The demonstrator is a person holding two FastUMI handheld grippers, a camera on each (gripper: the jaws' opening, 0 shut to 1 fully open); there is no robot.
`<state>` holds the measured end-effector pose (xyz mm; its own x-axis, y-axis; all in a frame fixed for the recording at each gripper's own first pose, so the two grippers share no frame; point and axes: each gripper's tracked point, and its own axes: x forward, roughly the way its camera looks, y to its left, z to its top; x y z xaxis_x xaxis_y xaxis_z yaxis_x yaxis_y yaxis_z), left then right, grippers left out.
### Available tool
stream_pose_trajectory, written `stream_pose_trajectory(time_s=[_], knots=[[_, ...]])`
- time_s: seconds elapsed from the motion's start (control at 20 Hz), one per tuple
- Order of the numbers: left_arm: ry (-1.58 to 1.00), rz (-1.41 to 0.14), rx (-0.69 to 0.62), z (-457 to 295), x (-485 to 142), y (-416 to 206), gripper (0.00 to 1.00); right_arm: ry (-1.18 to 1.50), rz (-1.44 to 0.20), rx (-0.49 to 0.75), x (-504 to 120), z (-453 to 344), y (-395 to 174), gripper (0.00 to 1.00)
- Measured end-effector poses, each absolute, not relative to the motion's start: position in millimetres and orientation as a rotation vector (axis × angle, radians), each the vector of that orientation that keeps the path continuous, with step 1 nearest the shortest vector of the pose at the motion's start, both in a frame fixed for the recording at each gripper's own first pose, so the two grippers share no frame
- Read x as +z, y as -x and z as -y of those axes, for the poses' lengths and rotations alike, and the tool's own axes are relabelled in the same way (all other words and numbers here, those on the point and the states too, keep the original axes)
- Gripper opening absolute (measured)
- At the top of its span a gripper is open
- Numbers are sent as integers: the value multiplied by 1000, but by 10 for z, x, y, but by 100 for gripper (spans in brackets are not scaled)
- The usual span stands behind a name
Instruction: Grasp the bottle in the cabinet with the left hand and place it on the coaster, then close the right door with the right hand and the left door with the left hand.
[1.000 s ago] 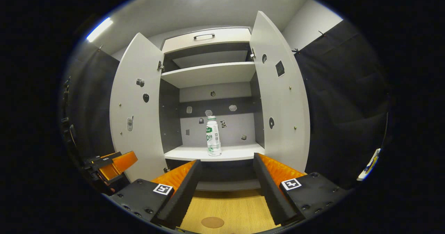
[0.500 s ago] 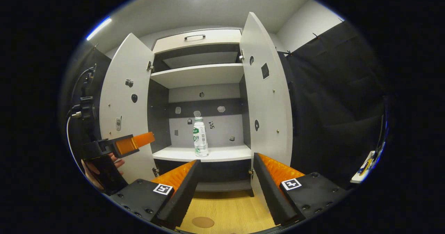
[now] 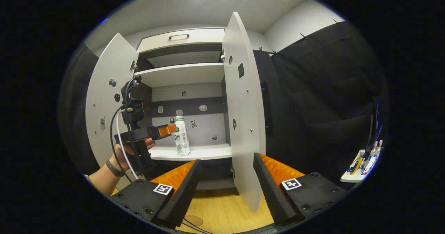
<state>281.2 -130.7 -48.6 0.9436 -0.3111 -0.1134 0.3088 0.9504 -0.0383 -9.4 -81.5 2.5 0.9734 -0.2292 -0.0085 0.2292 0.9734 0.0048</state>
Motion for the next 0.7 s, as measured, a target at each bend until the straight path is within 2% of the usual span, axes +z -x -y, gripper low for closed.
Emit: stream_pose_trajectory(time_s=[0.4,0.7], knots=[[-88,-139,-261,1467,-869,-3578,95,-16,-3,-301,53,979,206,98],[-115,-128,-170,1383,-908,-3752,94,-19,-10,-323,26,1020,242,98]])
